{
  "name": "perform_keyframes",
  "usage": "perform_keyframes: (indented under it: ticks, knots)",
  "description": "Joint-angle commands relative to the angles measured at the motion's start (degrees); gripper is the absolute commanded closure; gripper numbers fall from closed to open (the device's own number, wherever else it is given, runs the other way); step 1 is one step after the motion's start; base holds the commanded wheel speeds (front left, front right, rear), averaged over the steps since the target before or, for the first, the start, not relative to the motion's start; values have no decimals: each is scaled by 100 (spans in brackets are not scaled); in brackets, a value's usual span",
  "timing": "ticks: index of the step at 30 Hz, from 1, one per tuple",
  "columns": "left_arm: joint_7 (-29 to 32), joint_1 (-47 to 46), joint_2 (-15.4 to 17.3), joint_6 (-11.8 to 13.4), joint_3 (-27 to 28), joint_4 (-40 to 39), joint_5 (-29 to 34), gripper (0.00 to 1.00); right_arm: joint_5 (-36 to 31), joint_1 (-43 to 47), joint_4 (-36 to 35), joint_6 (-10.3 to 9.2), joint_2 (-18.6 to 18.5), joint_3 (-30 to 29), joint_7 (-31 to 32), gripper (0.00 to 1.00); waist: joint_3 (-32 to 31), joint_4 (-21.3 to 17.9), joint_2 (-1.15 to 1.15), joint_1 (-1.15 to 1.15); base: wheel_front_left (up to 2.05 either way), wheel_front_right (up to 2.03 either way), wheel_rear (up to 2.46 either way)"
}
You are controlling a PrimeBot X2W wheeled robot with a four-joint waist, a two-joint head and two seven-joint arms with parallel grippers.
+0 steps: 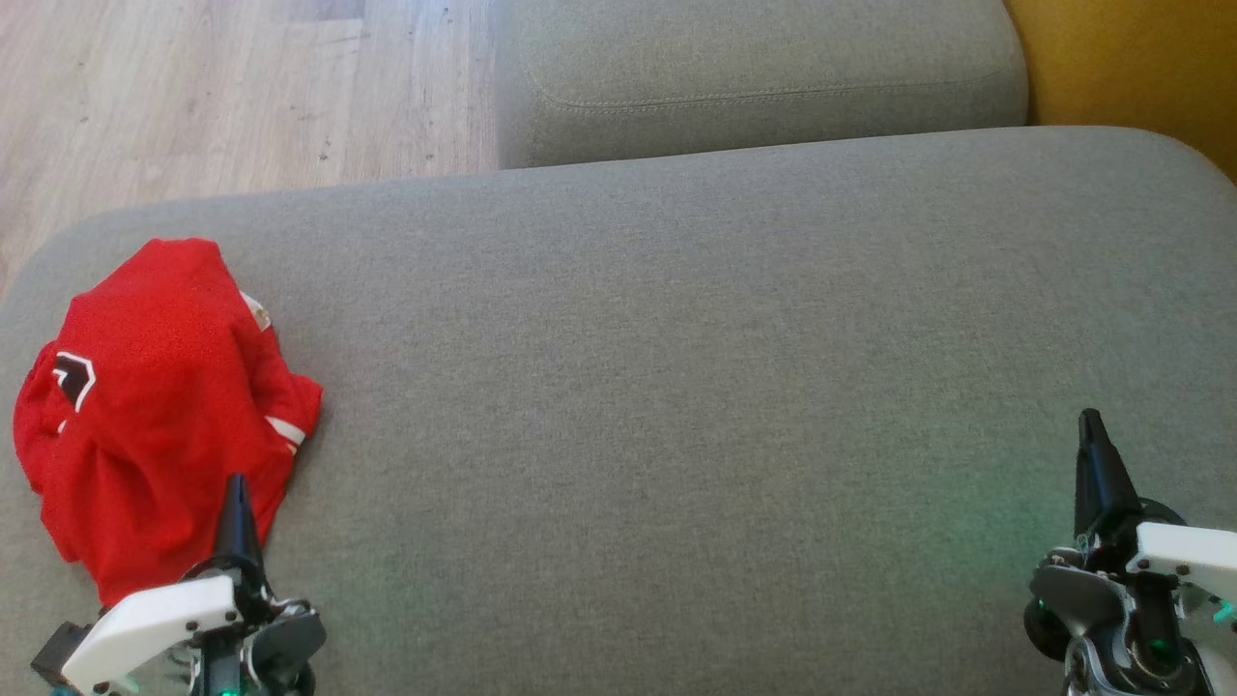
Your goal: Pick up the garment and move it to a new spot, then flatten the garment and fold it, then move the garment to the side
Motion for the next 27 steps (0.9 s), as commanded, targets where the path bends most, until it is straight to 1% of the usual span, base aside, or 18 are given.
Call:
perform_keyframes:
  ticks: [1,11,12,15,27]
  knots:
    - [22,-297,34,-39,200,-166,-30,100,-15,-300,-217,45,-22,121,31,100,0,0,0,0,0,0,0]
    - [22,-297,34,-39,200,-166,-30,100,-15,-300,-217,45,-22,121,31,100,0,0,0,0,0,0,0]
    - [-1,-1,0,0,0,-1,0,0,0,-1,-1,0,0,1,-1,0,0,0,0,0,0,0,0]
    - [-1,106,-12,4,-32,247,2,0,0,114,253,-1,16,12,-1,0,0,0,0,0,0,0,0]
    - [-205,155,-8,0,-1,87,72,0,-201,115,116,3,13,121,-204,0,-4,-6,0,0,0,0,0]
